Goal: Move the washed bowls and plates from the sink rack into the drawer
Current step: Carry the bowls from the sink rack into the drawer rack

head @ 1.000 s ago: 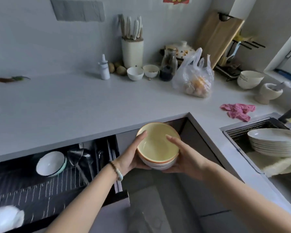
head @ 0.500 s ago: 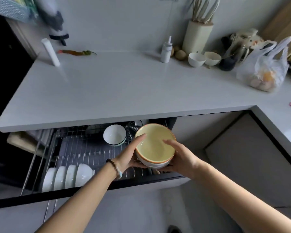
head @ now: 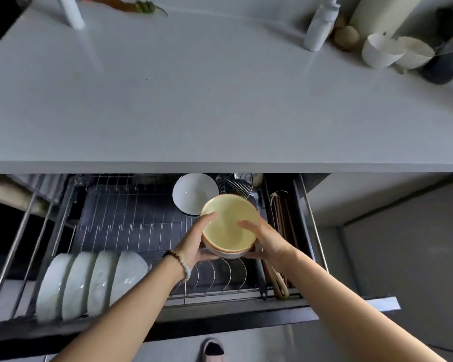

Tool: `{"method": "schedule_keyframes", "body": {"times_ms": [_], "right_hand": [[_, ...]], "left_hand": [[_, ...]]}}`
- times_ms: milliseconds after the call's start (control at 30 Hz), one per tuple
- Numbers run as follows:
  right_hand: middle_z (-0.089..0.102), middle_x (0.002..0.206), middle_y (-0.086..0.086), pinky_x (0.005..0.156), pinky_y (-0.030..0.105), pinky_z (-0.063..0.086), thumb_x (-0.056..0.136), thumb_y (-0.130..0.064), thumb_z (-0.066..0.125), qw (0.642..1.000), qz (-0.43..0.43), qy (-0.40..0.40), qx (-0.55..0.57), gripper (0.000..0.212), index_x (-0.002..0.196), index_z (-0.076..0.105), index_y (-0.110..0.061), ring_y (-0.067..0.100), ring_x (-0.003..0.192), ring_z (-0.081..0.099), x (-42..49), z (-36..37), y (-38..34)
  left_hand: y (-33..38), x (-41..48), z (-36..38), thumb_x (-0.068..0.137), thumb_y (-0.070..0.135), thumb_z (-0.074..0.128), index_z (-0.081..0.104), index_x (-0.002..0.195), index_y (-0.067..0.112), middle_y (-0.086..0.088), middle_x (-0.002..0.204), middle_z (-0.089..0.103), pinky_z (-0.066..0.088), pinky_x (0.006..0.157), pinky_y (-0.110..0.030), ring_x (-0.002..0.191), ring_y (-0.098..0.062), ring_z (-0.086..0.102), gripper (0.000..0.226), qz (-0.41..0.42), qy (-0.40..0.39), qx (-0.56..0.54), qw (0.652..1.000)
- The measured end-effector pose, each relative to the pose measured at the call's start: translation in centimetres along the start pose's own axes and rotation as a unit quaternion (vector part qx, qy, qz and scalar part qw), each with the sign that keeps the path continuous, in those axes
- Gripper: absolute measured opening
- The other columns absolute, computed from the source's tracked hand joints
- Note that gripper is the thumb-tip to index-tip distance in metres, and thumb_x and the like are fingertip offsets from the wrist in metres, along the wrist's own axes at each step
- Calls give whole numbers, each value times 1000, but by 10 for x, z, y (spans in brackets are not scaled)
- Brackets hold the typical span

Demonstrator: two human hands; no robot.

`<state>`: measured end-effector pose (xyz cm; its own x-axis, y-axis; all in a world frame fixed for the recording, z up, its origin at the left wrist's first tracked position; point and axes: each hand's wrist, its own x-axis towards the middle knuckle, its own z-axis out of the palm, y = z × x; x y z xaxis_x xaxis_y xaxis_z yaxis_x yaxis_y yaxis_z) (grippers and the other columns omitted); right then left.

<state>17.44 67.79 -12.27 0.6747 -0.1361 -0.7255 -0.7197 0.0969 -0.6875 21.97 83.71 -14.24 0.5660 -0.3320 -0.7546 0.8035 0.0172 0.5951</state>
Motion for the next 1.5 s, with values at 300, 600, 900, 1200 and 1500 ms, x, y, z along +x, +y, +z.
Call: {"method": "schedule_keyframes", "body": {"times_ms": [300,600,900,1200,1500], "right_hand": [[66,116,3,87,39,58,91,-27,66,996,7,34,-79,41,130,53,-22,15,97,64,83,-10,33],[66,115,2,86,37,59,81,-40,75,977,-38,77,-196,60,130,53,-15,19,104,65,117,-18,53],[61,117,1,93,46,54,76,-48,76,963,-61,93,-244,68,133,49,-22,24,115,57,116,-16,64],[55,129,6,100,48,50,63,-66,67,964,-79,55,-248,91,144,39,-35,25,120,54,110,-19,75],[60,115,-9,96,45,54,88,-31,70,976,-103,33,-190,49,126,42,-45,24,119,58,106,-25,77]], "left_hand": [[-28,85,-9,86,41,56,51,113,26,-7,123,55,56,75,-40,103,-22,58,31,-11,36,6,999],[-34,115,-10,88,40,55,47,118,29,-4,122,55,54,78,-39,102,-20,57,32,8,40,66,997],[-45,120,-12,90,42,53,42,121,29,-1,120,51,50,93,-48,94,-16,57,35,-3,51,75,996],[-44,105,-14,93,52,37,23,139,20,-16,121,52,58,60,-32,80,-26,64,58,-49,20,199,979],[-51,99,-19,93,40,46,28,135,19,-15,108,57,58,68,-36,70,-25,66,50,-17,-2,165,986]]}}
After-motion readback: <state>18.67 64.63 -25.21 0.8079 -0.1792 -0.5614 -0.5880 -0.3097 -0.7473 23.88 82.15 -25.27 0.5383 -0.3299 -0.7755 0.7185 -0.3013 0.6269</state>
